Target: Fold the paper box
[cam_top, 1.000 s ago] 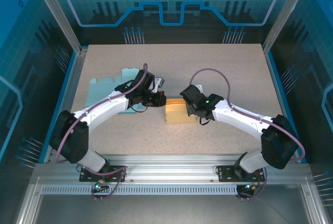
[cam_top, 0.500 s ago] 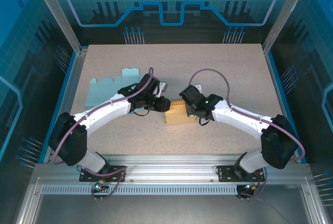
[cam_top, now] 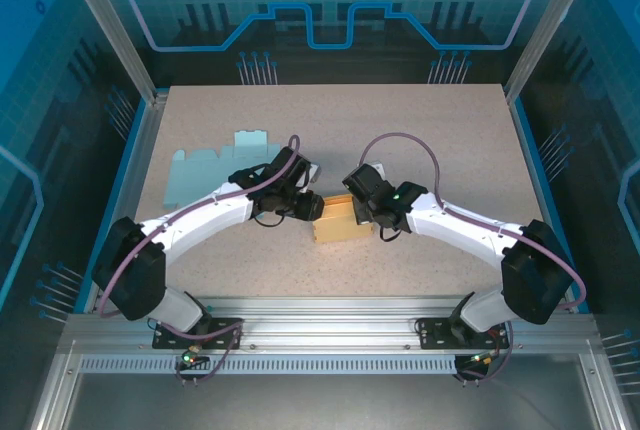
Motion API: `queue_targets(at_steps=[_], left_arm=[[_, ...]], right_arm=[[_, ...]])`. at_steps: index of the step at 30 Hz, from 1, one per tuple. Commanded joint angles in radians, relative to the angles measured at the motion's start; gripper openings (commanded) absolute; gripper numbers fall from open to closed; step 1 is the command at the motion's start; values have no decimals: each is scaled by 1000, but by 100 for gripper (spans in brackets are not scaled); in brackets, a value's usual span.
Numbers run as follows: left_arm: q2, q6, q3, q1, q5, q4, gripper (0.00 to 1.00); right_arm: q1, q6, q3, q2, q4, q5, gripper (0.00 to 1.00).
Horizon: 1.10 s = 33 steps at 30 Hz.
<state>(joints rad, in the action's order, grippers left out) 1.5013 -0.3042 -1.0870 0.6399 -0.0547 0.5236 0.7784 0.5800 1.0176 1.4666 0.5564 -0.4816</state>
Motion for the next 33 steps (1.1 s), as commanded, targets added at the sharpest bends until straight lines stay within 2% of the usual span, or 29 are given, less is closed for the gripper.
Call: queue_targets(at_steps=[1, 10, 19, 26, 28, 33], left_arm=[[-33, 33, 14, 6, 33, 43, 38], [-90, 50, 51, 4, 104, 55, 47], [-65, 48, 63, 4, 63, 17, 37], [-41, 54, 62, 3, 56, -9, 35], [-30, 60, 54, 4, 54, -12, 30], [-19, 75, 19, 5, 42, 1, 7]], right_arm=[[23, 6, -17, 31, 51, 74, 4], [24, 9, -19, 34, 50, 73, 4], [23, 7, -21, 31, 47, 73, 5], [24, 9, -23, 31, 47, 73, 4], [24, 7, -22, 32, 47, 72, 4], [24, 7, -23, 36, 45, 75, 4]])
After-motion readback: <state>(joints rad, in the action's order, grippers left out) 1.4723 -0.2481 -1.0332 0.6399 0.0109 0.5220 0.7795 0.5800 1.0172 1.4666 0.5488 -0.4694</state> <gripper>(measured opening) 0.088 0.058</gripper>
